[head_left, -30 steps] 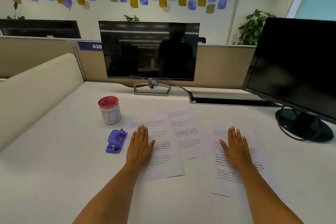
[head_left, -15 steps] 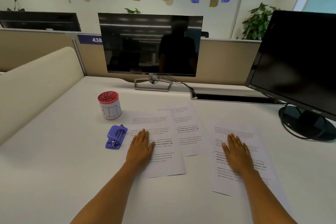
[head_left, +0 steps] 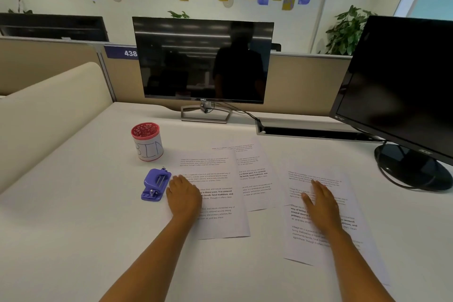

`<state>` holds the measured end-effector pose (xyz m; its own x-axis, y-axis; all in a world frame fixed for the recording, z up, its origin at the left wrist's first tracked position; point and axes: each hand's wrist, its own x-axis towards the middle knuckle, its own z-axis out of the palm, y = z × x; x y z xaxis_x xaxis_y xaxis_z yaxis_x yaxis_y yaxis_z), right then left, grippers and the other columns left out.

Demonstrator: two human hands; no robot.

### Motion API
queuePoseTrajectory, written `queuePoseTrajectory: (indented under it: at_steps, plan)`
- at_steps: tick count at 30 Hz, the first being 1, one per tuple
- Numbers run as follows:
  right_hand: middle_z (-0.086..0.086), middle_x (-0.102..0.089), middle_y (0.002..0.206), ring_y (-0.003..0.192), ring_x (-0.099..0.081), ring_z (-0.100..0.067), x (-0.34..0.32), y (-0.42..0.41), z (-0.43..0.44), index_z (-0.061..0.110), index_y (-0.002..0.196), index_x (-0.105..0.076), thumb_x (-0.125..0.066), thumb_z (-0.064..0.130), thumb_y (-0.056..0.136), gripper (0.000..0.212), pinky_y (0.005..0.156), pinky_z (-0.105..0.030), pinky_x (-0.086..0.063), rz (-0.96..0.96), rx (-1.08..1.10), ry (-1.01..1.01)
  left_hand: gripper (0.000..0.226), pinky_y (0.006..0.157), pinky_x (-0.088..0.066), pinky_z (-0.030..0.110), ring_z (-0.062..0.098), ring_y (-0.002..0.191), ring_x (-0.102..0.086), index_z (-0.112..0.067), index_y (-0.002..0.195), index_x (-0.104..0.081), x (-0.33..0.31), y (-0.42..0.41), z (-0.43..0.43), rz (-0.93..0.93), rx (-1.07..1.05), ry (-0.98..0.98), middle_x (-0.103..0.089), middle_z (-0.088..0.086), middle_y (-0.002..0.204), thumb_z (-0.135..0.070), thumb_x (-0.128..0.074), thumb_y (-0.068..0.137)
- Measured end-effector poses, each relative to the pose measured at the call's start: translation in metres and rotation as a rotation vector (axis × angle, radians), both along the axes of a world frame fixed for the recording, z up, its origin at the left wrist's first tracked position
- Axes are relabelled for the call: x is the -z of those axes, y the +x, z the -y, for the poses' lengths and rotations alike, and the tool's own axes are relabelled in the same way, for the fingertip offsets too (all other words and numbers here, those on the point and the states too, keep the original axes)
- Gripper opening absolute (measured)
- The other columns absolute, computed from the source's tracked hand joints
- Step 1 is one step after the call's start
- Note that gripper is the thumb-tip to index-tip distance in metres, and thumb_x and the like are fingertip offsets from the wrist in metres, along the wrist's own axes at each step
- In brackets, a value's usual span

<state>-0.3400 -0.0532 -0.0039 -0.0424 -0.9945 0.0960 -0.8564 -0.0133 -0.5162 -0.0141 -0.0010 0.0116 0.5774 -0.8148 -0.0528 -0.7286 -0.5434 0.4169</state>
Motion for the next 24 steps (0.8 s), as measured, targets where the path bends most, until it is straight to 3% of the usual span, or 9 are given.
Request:
queuePoseTrajectory:
  at_steps: [4,8,16,24]
  plan:
    - [-0.016,-0.041,0.145,0.135,-0.034,-0.033,-0.009,-0.002,-0.001,0.006,0.138,-0.041,-0.051,0.022,0.093,0.048,0.111,-0.045,-0.028,0.129,0.135,-0.058,0.065,0.117,-0.023,0.04,0.032,0.142,-0.023,0.002,0.145,-0.013,-0.002,-0.001,0.001,-0.046,-0.045,0.054,-0.02,0.018,0.154,-0.034,-0.037,0.096]
    - [-0.016,-0.036,0.148,0.136,-0.031,-0.034,-0.015,-0.014,0.001,0.007,0.14,-0.038,-0.051,0.028,0.093,0.053,0.111,-0.047,-0.027,0.045,0.22,0.027,0.07,0.116,-0.025,0.04,0.032,0.142,-0.023,0.003,0.145,-0.01,-0.004,-0.002,0.002,-0.029,-0.05,0.09,-0.019,0.019,0.154,-0.037,-0.039,0.096]
    - [-0.017,-0.016,0.154,0.141,-0.013,-0.035,-0.019,-0.033,-0.002,0.011,0.145,-0.023,-0.051,0.047,0.088,0.073,0.114,-0.046,-0.016,-0.136,0.331,0.263,0.069,0.112,-0.033,0.037,0.032,0.136,-0.032,0.006,0.141,-0.018,-0.014,-0.001,0.005,0.053,-0.041,0.142,-0.03,0.02,0.147,-0.038,-0.043,0.094]
    - [-0.025,-0.036,0.14,0.128,-0.034,-0.039,-0.028,-0.032,-0.007,-0.002,0.134,-0.036,-0.064,0.053,0.076,0.085,0.102,-0.047,-0.034,-0.12,0.476,0.254,0.063,0.103,-0.041,0.034,0.029,0.128,-0.041,0.005,0.134,-0.032,-0.017,0.003,0.007,0.067,-0.053,0.151,-0.04,0.019,0.139,-0.039,-0.048,0.092]
